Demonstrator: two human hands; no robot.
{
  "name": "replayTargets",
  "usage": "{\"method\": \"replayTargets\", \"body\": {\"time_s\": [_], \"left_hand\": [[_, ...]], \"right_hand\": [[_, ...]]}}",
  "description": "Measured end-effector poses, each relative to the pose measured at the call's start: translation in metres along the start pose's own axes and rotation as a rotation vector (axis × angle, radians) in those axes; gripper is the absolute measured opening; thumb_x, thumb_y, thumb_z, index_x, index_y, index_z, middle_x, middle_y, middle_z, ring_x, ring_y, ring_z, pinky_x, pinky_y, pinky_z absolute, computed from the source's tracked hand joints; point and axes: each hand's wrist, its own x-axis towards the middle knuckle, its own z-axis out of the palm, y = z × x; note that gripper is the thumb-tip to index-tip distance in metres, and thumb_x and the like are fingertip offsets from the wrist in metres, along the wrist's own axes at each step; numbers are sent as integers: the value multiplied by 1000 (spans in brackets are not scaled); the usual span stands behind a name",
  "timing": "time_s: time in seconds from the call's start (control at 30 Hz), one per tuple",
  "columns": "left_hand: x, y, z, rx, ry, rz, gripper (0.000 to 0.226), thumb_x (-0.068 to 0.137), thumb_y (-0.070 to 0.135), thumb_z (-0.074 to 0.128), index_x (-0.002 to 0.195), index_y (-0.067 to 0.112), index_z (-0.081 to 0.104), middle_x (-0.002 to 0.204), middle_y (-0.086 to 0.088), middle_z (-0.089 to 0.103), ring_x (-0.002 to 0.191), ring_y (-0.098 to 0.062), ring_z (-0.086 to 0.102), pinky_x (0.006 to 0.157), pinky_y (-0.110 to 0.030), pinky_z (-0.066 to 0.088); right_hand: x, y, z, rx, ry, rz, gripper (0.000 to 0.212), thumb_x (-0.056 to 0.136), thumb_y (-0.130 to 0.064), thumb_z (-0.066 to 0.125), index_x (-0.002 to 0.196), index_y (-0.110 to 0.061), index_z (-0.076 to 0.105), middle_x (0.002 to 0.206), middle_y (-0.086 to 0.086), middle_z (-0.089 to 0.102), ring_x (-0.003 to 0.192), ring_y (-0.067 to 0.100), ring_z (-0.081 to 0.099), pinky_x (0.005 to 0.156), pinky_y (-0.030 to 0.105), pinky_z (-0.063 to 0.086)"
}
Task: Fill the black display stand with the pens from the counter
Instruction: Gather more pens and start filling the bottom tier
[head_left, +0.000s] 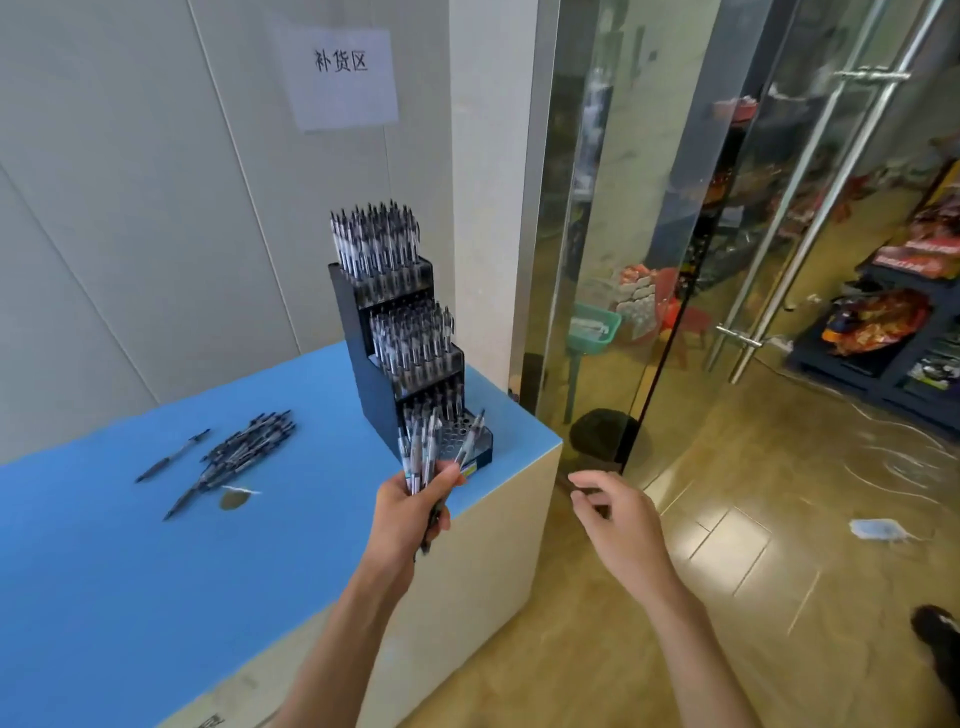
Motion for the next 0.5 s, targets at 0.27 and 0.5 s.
{"method": "replayTargets", "body": {"time_s": [0.27, 0.5], "left_hand": [[59, -14, 37, -68, 68, 6, 27, 94, 25, 71, 96, -1, 67, 73, -6, 70, 45, -16, 39, 45, -27, 28], [102, -22, 54, -152, 180, 28, 28, 94, 18, 71, 96, -9, 61, 59, -2, 63, 41, -17, 28, 42, -26, 29]], "right_hand": [[90, 19, 7, 20, -114, -97, 23, 98, -30, 61, 121, -33, 66, 116, -24, 63, 105, -5, 60, 95, 29, 55], [169, 19, 17, 3, -283, -157, 21, 99, -36, 58, 119, -37, 65, 115, -27, 63, 103, -10, 59, 93, 27, 55]]}}
